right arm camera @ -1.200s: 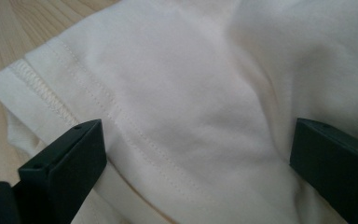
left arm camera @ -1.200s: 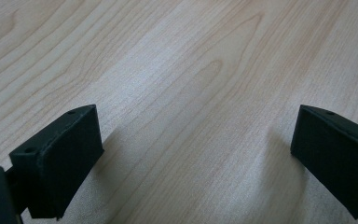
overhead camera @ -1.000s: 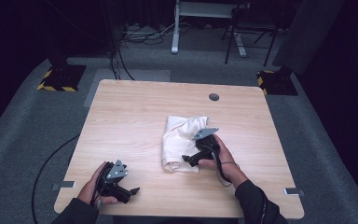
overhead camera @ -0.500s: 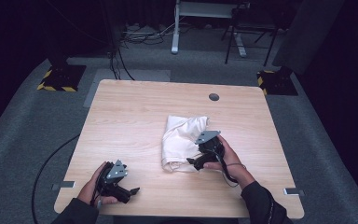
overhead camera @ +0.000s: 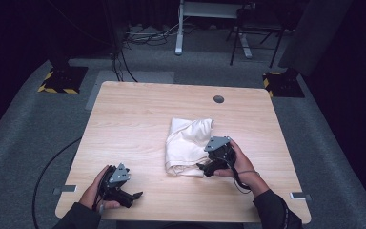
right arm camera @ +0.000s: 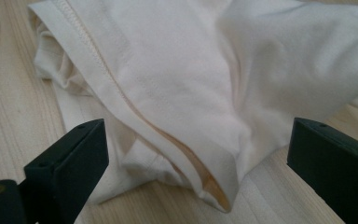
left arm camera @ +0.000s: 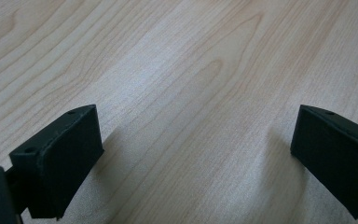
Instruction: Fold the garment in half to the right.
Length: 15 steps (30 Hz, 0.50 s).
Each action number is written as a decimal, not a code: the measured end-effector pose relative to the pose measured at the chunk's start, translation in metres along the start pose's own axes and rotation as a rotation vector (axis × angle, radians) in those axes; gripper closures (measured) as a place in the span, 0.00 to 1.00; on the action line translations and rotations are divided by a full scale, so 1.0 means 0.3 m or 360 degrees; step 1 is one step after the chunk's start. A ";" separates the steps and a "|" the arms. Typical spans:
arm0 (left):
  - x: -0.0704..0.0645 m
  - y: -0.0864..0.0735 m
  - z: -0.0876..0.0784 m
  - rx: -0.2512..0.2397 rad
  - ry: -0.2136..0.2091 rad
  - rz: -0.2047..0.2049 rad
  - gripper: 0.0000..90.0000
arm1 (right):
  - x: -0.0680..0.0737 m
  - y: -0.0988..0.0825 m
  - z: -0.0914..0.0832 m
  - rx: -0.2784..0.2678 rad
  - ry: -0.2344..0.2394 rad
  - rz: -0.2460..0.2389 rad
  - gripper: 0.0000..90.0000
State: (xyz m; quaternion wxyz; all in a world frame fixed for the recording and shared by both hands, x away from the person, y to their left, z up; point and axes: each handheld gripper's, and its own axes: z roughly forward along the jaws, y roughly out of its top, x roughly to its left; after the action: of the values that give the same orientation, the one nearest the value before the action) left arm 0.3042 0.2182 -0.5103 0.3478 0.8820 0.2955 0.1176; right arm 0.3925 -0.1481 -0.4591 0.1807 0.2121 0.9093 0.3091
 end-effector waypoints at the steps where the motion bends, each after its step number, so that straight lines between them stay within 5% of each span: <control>1: 0.000 0.000 0.000 0.0000 -0.0001 0.0001 0.02 | 0.000 -0.002 -0.004 0.0001 -0.0003 -0.0004 0.06; 15: 0.000 0.000 0.000 0.0000 0.0000 0.0000 0.02 | 0.021 -0.078 -0.042 0.0082 -0.0026 -0.0024 0.07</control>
State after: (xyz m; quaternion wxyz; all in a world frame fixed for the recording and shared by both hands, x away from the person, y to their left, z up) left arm 0.3042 0.2182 -0.5103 0.3478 0.8820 0.2955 0.1175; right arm 0.3749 -0.1678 -0.4660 0.1848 0.2125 0.9170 0.2824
